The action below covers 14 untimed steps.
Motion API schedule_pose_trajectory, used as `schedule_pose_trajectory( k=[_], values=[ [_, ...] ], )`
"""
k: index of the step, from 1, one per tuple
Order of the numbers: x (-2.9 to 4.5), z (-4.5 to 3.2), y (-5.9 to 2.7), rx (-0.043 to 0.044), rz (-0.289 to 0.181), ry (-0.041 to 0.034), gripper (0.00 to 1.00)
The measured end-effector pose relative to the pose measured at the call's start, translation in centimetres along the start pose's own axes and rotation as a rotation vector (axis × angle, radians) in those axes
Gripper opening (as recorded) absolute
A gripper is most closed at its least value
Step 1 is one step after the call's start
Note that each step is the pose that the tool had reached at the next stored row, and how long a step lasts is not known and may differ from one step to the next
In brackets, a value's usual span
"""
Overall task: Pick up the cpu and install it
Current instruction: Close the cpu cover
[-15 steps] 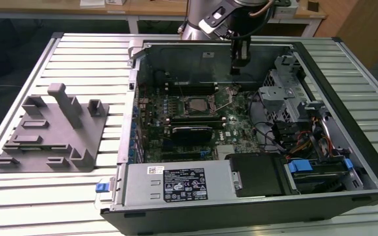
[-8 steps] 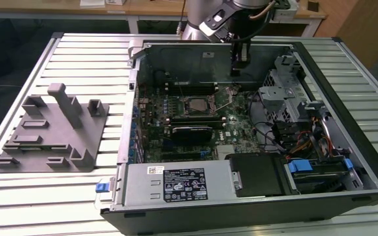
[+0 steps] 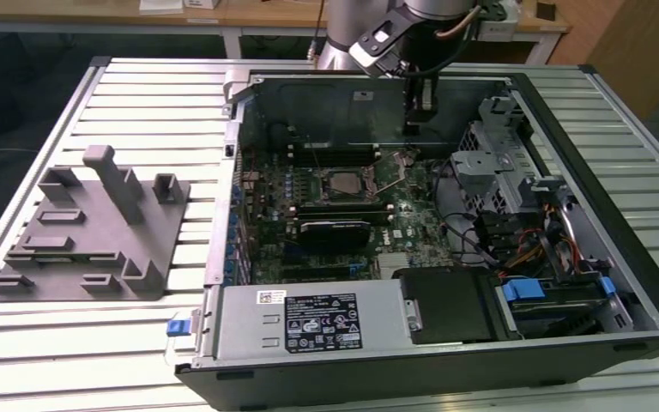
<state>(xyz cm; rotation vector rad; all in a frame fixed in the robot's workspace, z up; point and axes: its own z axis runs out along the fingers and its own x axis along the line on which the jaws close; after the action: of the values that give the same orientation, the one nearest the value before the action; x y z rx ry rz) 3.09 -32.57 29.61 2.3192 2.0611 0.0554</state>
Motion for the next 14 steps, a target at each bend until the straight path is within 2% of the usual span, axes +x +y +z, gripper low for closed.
schedule_pose_trajectory(
  k=[6,14],
  values=[
    [0.11,0.38,0.38,0.0,0.0,-0.0001,0.11],
    [0.14,1.3,0.49,0.0,0.0,-0.0001,0.11]
  ],
)
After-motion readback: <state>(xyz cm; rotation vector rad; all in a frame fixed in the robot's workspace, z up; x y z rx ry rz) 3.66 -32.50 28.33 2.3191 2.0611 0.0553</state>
